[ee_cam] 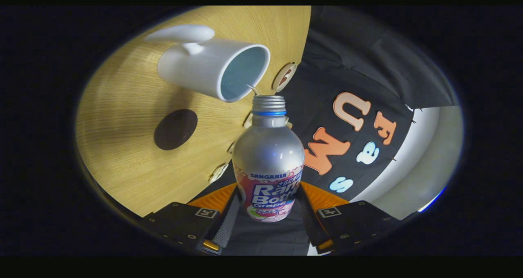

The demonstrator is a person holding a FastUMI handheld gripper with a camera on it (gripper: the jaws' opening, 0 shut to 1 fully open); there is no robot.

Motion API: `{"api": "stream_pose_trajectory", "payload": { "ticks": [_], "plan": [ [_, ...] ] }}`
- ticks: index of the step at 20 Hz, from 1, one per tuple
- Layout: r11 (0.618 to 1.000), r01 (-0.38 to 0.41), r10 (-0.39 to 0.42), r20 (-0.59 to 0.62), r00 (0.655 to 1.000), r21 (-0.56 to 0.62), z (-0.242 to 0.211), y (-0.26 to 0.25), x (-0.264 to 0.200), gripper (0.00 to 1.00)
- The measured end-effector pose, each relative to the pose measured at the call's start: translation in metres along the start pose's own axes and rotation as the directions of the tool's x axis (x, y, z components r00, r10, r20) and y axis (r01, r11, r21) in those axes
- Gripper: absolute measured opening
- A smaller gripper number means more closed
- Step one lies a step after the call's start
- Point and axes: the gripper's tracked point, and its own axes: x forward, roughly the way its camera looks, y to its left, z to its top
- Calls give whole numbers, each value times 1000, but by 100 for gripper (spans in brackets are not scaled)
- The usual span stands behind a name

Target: Take the bottle from table, then pour the juice into the cup, finally place the bottle on the coaster

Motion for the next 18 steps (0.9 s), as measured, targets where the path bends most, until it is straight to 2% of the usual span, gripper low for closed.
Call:
{"api": "stream_pose_trajectory", "payload": {
  "ticks": [14, 16, 18],
  "plan": [
    [1000, -15, 15, -14, 1000, 21, 0, 2, -1, 73],
    [998, -26, 27, -7, 1000, 53, 0, 4, 0, 73],
    [989, -74, 74, 1, 997, 130, 1, 13, -1, 74]
  ]
}}
